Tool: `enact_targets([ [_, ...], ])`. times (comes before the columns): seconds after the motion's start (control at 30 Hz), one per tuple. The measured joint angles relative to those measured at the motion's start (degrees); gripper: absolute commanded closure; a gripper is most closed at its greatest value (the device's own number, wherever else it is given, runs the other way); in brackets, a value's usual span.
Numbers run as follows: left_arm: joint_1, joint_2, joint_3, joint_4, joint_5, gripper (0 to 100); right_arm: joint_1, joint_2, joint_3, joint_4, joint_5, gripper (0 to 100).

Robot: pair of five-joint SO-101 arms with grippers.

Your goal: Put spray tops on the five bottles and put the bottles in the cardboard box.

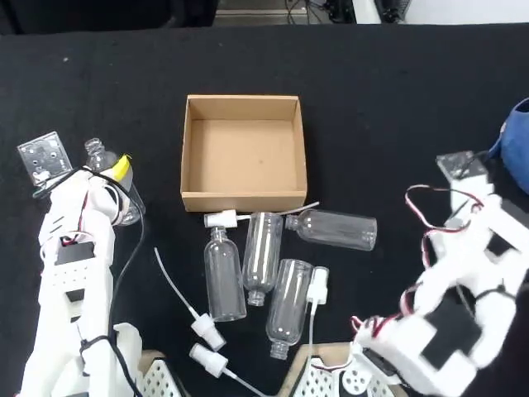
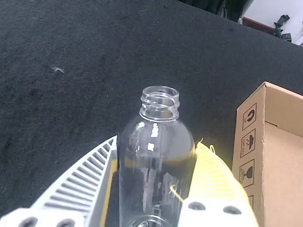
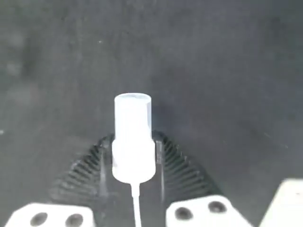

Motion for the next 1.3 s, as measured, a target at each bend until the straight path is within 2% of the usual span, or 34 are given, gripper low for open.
enact_targets([
  [0.07, 0.00, 0.00, 0.00, 0.00, 0.00, 97, -0.53, -5.54, -1.23, 4.31, -1.93, 98.8],
  [0.17, 0.97, 0.00, 0.00, 0.00, 0.00, 97, -5.10, -14.33, -3.87, 9.58, -9.41, 98.8],
  [0.37, 4.40, 0.00, -0.09, 0.00, 0.00, 97, -22.15, -30.51, -13.98, 14.95, -31.56, 98.7],
  [0.53, 4.75, 0.00, -3.34, 0.00, 0.00, 97, -39.47, -35.52, -24.88, 14.24, -46.77, 98.7],
  [0.67, 4.92, 0.00, -7.03, 0.00, 0.00, 97, -48.97, -35.78, -27.34, 7.03, -54.07, 98.7],
  [0.83, 5.27, -2.64, -8.79, 0.00, 0.00, 97, -55.38, -35.78, -27.52, -2.55, -61.89, 98.7],
  [0.93, 7.74, -8.00, -8.97, 0.00, 0.00, 97, -58.55, -35.78, -27.52, -7.91, -63.91, 98.7],
  [1.17, 18.90, -26.90, 0.35, 0.00, -0.18, 97, -62.15, -35.78, -28.48, -13.19, -64.53, 98.7],
  [1.3, 25.23, -37.10, 6.15, 0.00, -6.42, 97, -65.58, -35.78, -31.30, -13.45, -64.62, 98.7],
])
